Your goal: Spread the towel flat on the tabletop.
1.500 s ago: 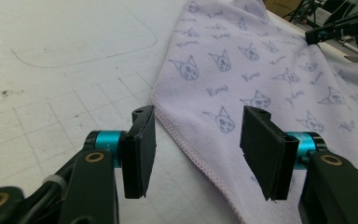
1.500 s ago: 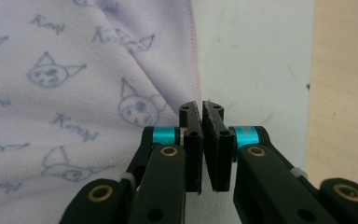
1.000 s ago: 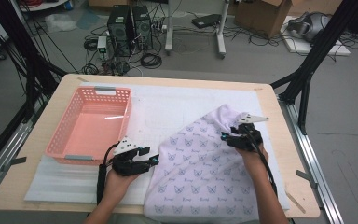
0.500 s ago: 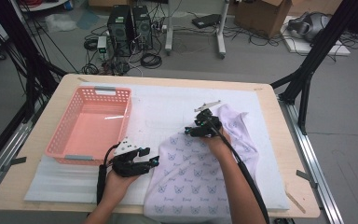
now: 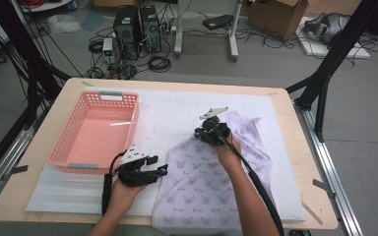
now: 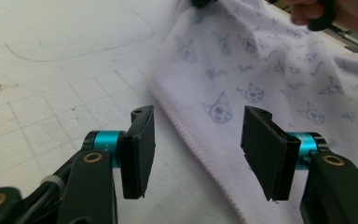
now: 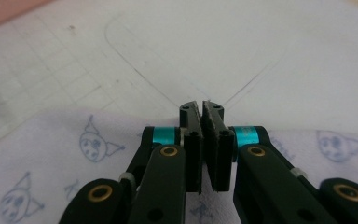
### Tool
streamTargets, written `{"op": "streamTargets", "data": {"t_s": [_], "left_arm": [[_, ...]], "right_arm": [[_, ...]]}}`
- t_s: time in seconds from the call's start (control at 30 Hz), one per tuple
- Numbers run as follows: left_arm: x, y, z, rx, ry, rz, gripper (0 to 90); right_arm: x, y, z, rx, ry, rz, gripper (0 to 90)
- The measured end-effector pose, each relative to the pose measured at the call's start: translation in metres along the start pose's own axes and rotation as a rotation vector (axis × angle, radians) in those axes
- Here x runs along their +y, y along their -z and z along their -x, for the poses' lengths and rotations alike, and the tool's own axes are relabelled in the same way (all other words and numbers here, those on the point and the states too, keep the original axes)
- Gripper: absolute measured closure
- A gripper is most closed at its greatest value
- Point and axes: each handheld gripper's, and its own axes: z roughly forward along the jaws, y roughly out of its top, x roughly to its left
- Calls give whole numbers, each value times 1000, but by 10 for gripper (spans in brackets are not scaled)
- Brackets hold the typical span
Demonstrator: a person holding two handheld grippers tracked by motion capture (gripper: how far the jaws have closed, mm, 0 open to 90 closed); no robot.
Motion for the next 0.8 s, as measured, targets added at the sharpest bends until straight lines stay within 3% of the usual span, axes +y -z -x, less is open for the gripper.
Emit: {"op": "streamTargets", "data": {"t_s": [0.23,0.43,0.57,0.8], "left_arm": [[0,0,1,2,1,0,448],[-1,-3,2,0,-6,-9,448],[-1,-5,4,-6,-5,-15,449],[-1,-11,8,-20,-9,-24,450]], "right_arm": [[-34,58,2,-43,15,95,861],[-77,95,1,-63,-20,133,861],[-105,102,-1,-69,-39,102,861],[-142,95,-4,-72,-89,18,856]]}}
